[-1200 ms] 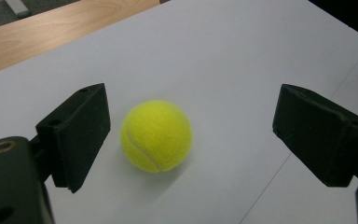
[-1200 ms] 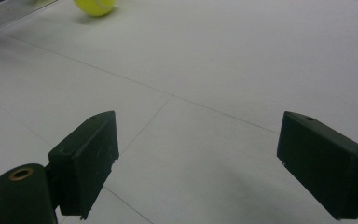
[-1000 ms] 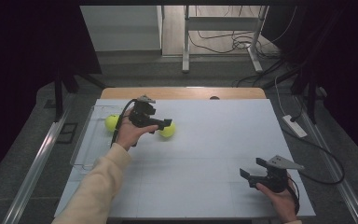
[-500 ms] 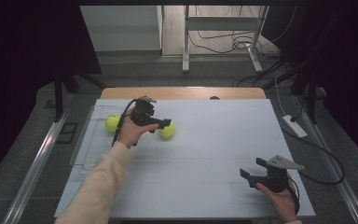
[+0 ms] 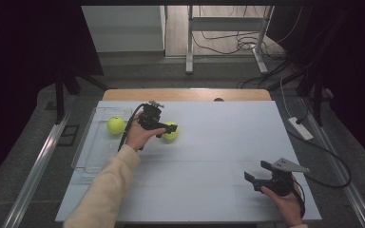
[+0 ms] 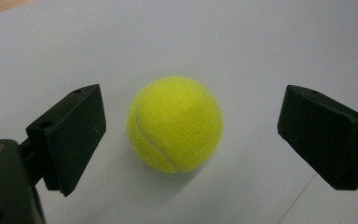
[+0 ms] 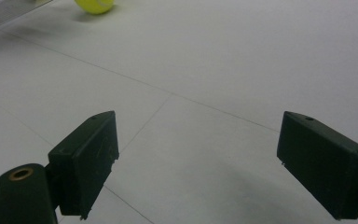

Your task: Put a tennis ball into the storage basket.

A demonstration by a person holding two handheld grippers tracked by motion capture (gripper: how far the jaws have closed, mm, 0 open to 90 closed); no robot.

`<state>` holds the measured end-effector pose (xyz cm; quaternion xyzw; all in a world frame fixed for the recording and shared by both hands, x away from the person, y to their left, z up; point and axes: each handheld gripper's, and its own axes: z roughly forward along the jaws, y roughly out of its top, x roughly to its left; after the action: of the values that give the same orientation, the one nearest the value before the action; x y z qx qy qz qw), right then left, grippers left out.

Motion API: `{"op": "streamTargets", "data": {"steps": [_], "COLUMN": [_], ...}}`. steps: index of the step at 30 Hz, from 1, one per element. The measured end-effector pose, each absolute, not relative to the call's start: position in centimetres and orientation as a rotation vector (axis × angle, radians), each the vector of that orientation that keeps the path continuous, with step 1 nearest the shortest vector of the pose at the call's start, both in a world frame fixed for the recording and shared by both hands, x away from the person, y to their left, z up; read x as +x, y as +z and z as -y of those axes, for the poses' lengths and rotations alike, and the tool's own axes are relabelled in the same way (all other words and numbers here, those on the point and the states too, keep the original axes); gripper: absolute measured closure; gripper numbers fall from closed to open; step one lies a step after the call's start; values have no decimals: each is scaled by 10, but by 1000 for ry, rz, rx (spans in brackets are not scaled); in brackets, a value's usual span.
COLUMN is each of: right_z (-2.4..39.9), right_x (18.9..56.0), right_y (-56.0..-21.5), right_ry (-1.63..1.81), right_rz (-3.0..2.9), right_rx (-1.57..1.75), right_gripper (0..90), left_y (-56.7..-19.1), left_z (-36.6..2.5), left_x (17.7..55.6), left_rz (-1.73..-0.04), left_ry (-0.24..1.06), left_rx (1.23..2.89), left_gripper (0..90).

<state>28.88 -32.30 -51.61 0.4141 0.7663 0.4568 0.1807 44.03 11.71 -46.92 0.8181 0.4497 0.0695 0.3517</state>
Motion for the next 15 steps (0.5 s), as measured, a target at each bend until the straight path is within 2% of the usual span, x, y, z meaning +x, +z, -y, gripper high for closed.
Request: {"op": "streamTargets", "data": {"steps": [15], "right_z": [324], "right_x": [289], "right_y": [-516], "right_ry": [1288], "right_rz": [-2164], "right_rx": [1172], "right_gripper": [124], "left_y": [-484], "left_z": [-106], "left_x": [446], "left_rz": [-1180], "left_ry": [158], "left_rx": [2137], "left_gripper": [89]}}
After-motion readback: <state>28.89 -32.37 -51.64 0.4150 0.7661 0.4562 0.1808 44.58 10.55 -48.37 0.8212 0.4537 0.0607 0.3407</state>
